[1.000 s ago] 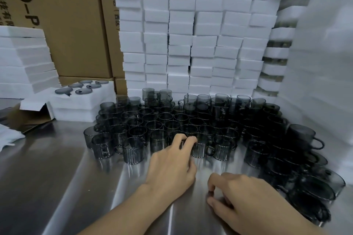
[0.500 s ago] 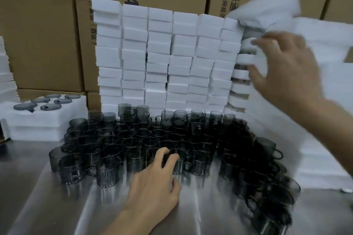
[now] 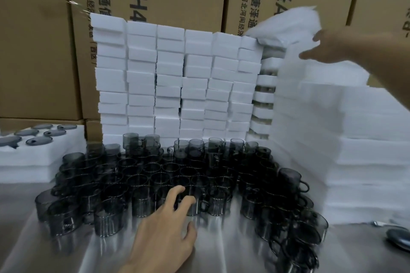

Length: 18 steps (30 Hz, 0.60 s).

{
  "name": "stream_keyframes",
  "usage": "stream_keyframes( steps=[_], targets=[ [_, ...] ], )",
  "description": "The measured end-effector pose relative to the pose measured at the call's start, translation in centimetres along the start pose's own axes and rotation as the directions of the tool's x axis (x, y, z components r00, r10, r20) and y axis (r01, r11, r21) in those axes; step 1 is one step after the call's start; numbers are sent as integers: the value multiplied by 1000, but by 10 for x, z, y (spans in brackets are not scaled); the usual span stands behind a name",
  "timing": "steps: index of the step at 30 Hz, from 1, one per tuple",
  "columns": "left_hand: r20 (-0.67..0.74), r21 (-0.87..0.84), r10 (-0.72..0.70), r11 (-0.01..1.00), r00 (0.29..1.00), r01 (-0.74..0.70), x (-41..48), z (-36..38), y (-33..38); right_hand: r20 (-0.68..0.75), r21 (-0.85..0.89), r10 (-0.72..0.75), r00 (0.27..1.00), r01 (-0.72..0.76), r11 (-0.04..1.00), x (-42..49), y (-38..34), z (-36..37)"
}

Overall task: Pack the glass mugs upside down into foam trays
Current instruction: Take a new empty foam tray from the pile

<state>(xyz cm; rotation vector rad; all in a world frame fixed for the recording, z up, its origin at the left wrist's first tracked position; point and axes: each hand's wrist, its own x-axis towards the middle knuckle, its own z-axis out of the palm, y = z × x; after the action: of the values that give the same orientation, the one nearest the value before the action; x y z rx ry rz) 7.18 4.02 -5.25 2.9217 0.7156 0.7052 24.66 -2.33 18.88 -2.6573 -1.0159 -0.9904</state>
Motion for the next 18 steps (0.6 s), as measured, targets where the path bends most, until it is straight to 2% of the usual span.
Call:
stream_keyframes(
  steps=[1, 2, 3, 4, 6, 7, 8, 11, 15, 18],
  targets=[
    [-4, 0, 0, 1000, 1000, 0, 0, 0, 0, -62, -74, -61, 996, 57, 996, 23, 117, -40],
    [-7, 2, 1, 1000, 1000, -1, 0, 1, 0, -21, 59, 110, 994, -109, 992, 79, 186, -56],
    [-8, 3, 3, 1000, 1000, -3, 0, 2, -1, 40, -69, 195, 980, -192, 979, 81, 191, -55],
    [-7, 2, 5, 1000, 1000, -5, 0, 2, -1, 33, -41, 287, 957, -286, 957, 91, 208, -67],
    [-3, -4, 9, 1000, 1000, -9, 1, 3, -1, -133, -90, 233, 963, -246, 965, 96, 205, -60],
    [-1, -8, 11, 1000, 1000, -11, 1, 4, -1, -162, -77, 190, 968, -205, 976, 106, 211, -47],
    [1, -10, 14, 1000, 1000, -14, 2, 4, -1, -169, -66, 183, 969, -196, 978, 108, 215, -48],
    [8, -9, 16, 1000, 1000, -15, 2, 2, 0, -45, -55, 192, 980, -194, 979, 113, 224, -47],
    [8, 8, 14, 1000, 1000, -14, 2, 2, 0, -145, -114, 153, 978, -170, 979, 118, 228, -36],
    [13, 26, 5, 1000, 1000, -6, 2, 1, 1, -211, -70, 167, 963, -185, 980, 117, 227, -39]
  ],
)
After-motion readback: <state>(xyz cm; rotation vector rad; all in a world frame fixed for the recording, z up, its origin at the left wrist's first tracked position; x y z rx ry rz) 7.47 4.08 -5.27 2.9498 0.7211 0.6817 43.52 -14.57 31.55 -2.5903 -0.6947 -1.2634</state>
